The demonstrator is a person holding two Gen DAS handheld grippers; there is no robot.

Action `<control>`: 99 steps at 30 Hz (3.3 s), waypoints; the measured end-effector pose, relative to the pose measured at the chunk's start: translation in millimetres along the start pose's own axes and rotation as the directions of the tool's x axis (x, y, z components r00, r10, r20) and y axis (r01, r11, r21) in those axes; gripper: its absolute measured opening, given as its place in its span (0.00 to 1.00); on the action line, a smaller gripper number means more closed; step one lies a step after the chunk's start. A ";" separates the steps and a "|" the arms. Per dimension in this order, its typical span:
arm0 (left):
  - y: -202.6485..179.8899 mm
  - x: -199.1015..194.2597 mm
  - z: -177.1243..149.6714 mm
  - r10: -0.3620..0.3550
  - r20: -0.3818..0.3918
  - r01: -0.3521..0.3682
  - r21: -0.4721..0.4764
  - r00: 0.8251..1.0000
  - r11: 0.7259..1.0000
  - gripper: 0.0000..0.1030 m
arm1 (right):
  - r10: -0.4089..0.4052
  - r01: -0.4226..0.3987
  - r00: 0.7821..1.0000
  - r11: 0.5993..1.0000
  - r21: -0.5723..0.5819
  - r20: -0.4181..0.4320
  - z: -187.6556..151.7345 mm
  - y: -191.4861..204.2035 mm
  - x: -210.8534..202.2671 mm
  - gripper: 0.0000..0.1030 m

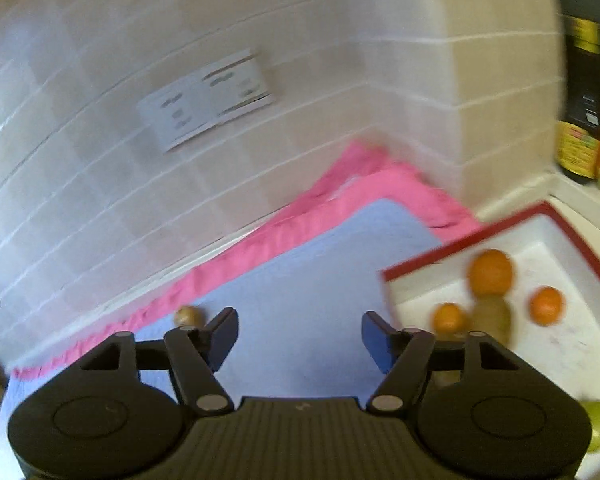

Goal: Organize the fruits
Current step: 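Grasp a tangerine with the left tool while the right tool grasps the brown pear, then carry the tangerine and brown pear into the red box and open both tools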

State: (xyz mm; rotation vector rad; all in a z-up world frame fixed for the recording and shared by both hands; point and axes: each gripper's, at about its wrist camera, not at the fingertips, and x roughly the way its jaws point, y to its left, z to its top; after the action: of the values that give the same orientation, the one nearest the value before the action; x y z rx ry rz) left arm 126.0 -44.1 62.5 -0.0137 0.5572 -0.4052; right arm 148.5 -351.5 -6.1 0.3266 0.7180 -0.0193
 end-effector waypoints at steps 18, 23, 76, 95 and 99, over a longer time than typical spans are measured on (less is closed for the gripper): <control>-6.7 77.9 -140.8 -0.160 -0.380 0.197 0.061 0.911 0.979 0.79 | 0.114 -0.140 0.984 0.968 -0.207 -0.134 -21.0 120.6 182.5 0.71; -10.4 88.7 -147.3 -0.227 -0.389 0.276 0.074 0.893 0.958 0.79 | 0.090 -0.126 0.986 0.955 -0.270 -0.141 -30.1 131.5 220.0 0.66; -110.7 59.1 -156.0 -0.362 -0.395 0.470 0.224 0.845 0.853 0.45 | 0.024 -0.016 0.997 0.995 -0.094 0.079 -52.8 13.9 18.9 0.43; -260.2 99.4 -90.3 -0.529 -0.333 0.624 0.368 0.781 0.690 0.45 | -0.351 0.301 0.921 0.917 0.262 0.171 -75.7 -168.8 -132.2 0.44; -296.1 134.6 -59.8 -0.530 -0.313 0.615 0.354 0.788 0.705 0.45 | -0.344 0.301 0.935 0.896 0.326 0.081 -75.4 -195.8 -117.4 0.44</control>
State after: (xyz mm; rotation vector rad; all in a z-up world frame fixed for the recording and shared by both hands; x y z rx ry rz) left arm 89.4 -361.9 -21.3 0.3006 0.6329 -1.1629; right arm -13.8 -525.8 -39.2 0.4975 0.6251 -0.4726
